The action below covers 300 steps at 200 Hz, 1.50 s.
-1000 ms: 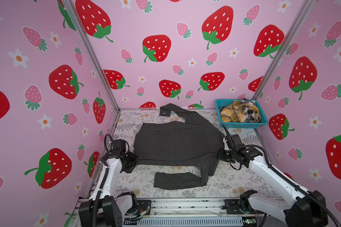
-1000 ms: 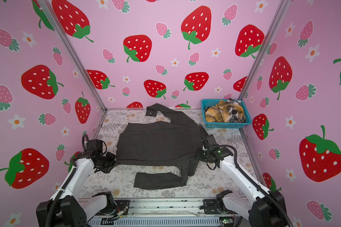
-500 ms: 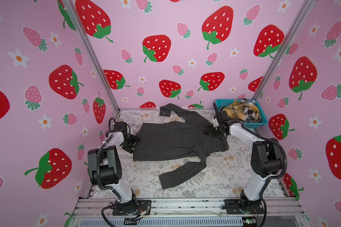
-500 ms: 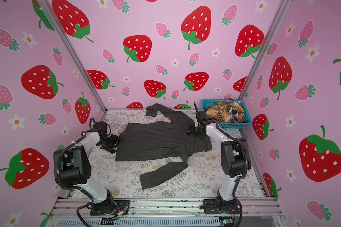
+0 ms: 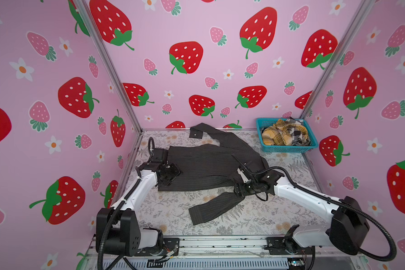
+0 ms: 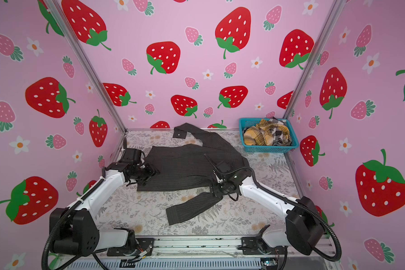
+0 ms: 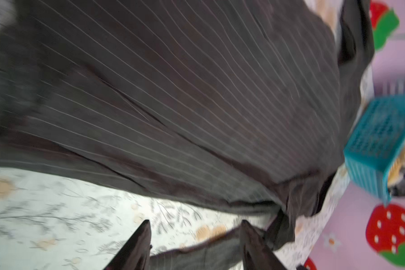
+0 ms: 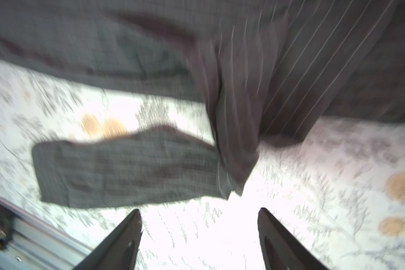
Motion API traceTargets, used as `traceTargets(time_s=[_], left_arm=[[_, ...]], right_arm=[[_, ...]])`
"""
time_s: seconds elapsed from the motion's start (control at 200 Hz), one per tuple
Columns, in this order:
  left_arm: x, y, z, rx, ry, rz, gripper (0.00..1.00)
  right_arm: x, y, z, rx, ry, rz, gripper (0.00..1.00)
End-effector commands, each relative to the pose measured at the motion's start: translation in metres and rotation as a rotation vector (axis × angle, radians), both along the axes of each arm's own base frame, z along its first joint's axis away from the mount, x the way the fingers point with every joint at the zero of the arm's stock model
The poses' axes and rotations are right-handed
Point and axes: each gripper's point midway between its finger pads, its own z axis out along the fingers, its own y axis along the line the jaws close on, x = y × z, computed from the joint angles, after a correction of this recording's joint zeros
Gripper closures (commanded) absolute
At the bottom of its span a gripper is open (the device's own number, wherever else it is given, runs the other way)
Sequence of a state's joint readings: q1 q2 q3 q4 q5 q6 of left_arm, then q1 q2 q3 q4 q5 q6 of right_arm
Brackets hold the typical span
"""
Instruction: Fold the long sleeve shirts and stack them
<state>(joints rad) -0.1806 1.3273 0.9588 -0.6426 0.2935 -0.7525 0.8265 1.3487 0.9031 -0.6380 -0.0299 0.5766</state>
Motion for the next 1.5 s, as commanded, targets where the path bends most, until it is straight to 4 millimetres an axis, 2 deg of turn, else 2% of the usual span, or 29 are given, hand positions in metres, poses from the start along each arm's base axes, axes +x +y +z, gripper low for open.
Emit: traceTargets(time_s=[0.0, 0.09, 0.18, 0.245, 0.265, 0.325, 0.41, 0.475, 0.555, 0.6, 0.63, 0.655, 0.725, 0.775, 0.89, 0.97, 1.045, 1.185, 1.225, 1.25, 1.27, 1.34, 1.385, 1.445, 1.495], left_arm=[[-0.036, -0.044, -0.004, 0.107, 0.019, -0.272, 0.37], [-0.063, -0.066, -0.009, 0.184, 0.047, -0.406, 0.37], [-0.081, -0.088, -0.014, 0.131, 0.060, -0.482, 0.36], [-0.088, -0.094, -0.019, 0.125, 0.075, -0.511, 0.36], [-0.090, -0.095, -0.020, 0.127, 0.081, -0.518, 0.36], [-0.091, -0.094, -0.023, 0.134, 0.091, -0.525, 0.37], [-0.094, -0.103, -0.024, 0.094, 0.093, -0.555, 0.39], [-0.102, -0.112, -0.025, 0.063, 0.112, -0.597, 0.39], [-0.121, -0.114, -0.030, 0.116, 0.166, -0.674, 0.38], [-0.133, -0.113, -0.033, 0.172, 0.193, -0.720, 0.37], [-0.141, -0.113, -0.035, 0.203, 0.208, -0.751, 0.37], [-0.148, -0.114, -0.037, 0.223, 0.218, -0.776, 0.36], [-0.163, -0.115, -0.041, 0.273, 0.244, -0.831, 0.35], [-0.170, -0.116, -0.047, 0.304, 0.265, -0.861, 0.34], [-0.170, -0.123, -0.060, 0.363, 0.298, -0.901, 0.34], [-0.169, -0.134, -0.067, 0.381, 0.321, -0.947, 0.35], [-0.172, -0.140, -0.081, 0.405, 0.379, -0.988, 0.42], [-0.175, -0.147, -0.101, 0.449, 0.446, -1.038, 0.66], [-0.174, -0.151, -0.103, 0.440, 0.448, -1.040, 0.82], [-0.173, -0.154, -0.103, 0.434, 0.447, -1.042, 0.99], [-0.172, -0.155, -0.103, 0.433, 0.444, -1.038, 1.00], [-0.165, -0.168, -0.091, 0.357, 0.424, -1.003, 1.00], [-0.156, -0.187, -0.069, 0.216, 0.380, -0.954, 1.00], [-0.131, -0.216, -0.024, 0.000, 0.270, -0.842, 1.00], [-0.103, -0.239, 0.027, -0.202, 0.148, -0.738, 1.00]], right_arm=[[-0.006, -0.010, -0.012, 0.021, 0.037, -0.092, 0.19], [-0.005, 0.007, -0.023, 0.084, 0.073, -0.087, 0.19], [-0.001, 0.002, -0.042, 0.016, 0.093, -0.118, 0.22], [0.007, -0.008, -0.051, -0.046, 0.076, -0.160, 0.26], [0.009, -0.009, -0.053, -0.050, 0.075, -0.165, 0.28], [0.013, -0.004, -0.053, -0.036, 0.075, -0.159, 0.55], [0.018, 0.004, -0.047, -0.008, 0.063, -0.146, 0.80], [0.027, 0.003, -0.043, -0.026, 0.036, -0.152, 0.87], [0.041, -0.004, -0.044, -0.056, 0.036, -0.179, 0.91], [0.048, -0.005, -0.045, -0.050, 0.040, -0.191, 0.91], [0.052, -0.003, -0.045, -0.035, 0.047, -0.192, 0.87], [0.054, 0.001, -0.044, -0.015, 0.053, -0.184, 0.78], [0.059, 0.009, -0.038, 0.017, 0.055, -0.174, 0.40], [0.062, 0.013, -0.028, 0.038, 0.040, -0.169, 0.30], [0.068, 0.009, 0.003, 0.099, -0.017, -0.208, 0.26], [0.071, -0.006, 0.023, 0.124, -0.051, -0.266, 0.26], [0.075, -0.025, 0.038, 0.141, -0.078, -0.324, 0.27], [0.078, -0.059, 0.056, 0.159, -0.117, -0.412, 0.29], [0.078, -0.067, 0.060, 0.158, -0.131, -0.431, 0.30], [0.078, -0.072, 0.063, 0.158, -0.139, -0.444, 0.30], [0.078, -0.074, 0.064, 0.158, -0.143, -0.449, 0.31], [0.077, -0.082, 0.067, 0.156, -0.152, -0.468, 0.34], [0.076, -0.084, 0.070, 0.151, -0.161, -0.471, 0.37], [0.076, -0.085, 0.075, 0.157, -0.179, -0.462, 0.41], [0.076, -0.084, 0.083, 0.178, -0.202, -0.452, 0.43]])
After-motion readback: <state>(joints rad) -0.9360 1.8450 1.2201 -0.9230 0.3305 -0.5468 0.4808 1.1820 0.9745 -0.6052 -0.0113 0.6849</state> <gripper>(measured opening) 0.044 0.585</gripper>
